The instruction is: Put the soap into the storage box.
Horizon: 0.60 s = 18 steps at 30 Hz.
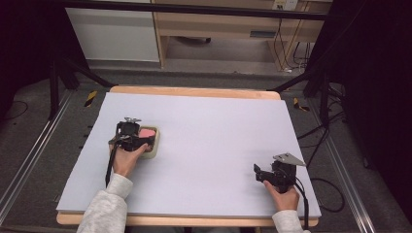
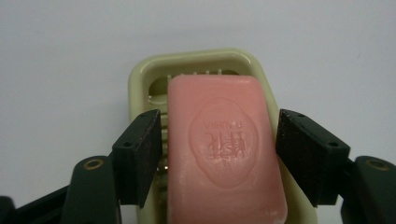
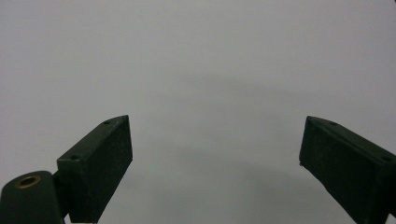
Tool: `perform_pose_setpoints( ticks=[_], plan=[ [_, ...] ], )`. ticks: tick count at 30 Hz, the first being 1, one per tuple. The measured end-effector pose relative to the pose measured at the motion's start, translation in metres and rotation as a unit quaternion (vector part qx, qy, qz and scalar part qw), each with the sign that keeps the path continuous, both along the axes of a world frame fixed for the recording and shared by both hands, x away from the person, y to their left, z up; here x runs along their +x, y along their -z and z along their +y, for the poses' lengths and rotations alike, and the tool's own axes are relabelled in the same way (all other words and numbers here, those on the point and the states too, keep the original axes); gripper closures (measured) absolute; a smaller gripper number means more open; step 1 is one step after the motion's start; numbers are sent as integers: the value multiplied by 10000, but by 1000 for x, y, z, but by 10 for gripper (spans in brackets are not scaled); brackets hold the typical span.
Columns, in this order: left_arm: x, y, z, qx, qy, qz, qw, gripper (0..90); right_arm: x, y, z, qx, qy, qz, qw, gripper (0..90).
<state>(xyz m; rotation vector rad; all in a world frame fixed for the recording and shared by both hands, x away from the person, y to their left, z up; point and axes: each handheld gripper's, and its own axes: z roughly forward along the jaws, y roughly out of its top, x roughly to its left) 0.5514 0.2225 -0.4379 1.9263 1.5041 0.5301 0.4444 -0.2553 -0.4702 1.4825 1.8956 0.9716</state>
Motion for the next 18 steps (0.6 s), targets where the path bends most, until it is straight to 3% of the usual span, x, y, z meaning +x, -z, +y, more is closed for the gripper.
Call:
perform_pose_setpoints(
  ticks=[4, 10, 18],
  plan=[
    [-8, -8, 9, -76, 35, -170, 9998, 273, 0, 0, 0, 0, 7, -4, 10000, 98],
    [-28, -13, 24, -345, 286, -407, 9982, 268, 0, 0, -1, 9, 30, 3, 10000, 98],
    [-58, -7, 44, -462, 554, -661, 9952, 265, 0, 0, -4, 29, 103, 20, 9999, 98]
  ],
)
